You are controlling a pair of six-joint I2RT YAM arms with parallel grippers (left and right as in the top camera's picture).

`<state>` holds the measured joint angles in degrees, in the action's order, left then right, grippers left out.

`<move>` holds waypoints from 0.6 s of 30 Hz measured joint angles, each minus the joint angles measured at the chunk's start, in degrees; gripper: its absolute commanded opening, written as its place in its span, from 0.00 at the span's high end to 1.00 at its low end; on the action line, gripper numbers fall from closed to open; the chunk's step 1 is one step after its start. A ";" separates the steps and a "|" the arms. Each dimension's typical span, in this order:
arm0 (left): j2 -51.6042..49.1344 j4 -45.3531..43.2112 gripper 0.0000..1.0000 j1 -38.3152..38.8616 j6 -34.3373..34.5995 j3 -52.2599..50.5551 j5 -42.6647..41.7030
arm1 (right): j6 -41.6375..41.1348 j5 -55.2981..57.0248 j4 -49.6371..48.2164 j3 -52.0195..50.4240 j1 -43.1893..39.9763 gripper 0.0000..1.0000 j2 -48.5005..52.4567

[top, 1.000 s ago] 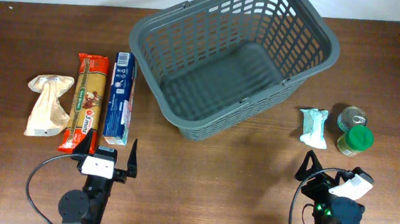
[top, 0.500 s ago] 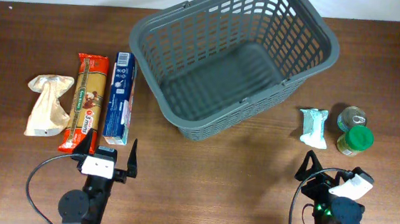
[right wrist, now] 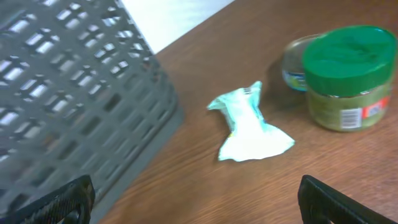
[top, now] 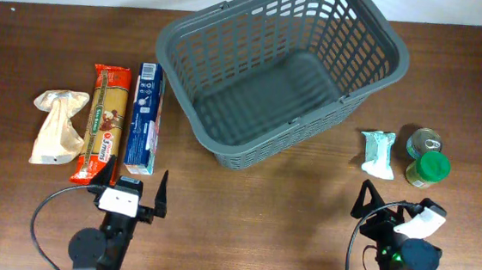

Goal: Pack container

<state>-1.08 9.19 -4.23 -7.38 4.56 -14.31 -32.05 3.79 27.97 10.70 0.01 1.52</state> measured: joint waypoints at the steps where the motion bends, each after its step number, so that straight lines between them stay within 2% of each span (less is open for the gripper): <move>1: -0.46 2.80 0.01 0.00 -0.02 2.27 -0.07 | 0.50 -0.39 0.55 1.66 0.00 0.01 0.79; 6: -6.25 16.00 0.01 0.00 -0.02 16.65 1.18 | 2.97 -1.18 10.36 17.62 0.00 0.01 9.92; 11: -18.53 26.77 0.01 0.00 -0.02 33.90 3.15 | 6.51 -0.90 25.70 41.05 0.00 0.01 27.32; 15: -27.96 29.94 0.01 0.00 -0.02 43.39 3.82 | 10.03 -0.90 31.17 58.40 0.00 0.01 40.30; 18: -32.59 30.03 0.01 0.00 -0.02 47.28 3.89 | 13.60 -0.92 31.43 68.35 0.00 0.01 47.39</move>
<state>-33.67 39.22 -4.23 -7.40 51.83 -10.41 -18.46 2.87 59.40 79.05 0.01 48.90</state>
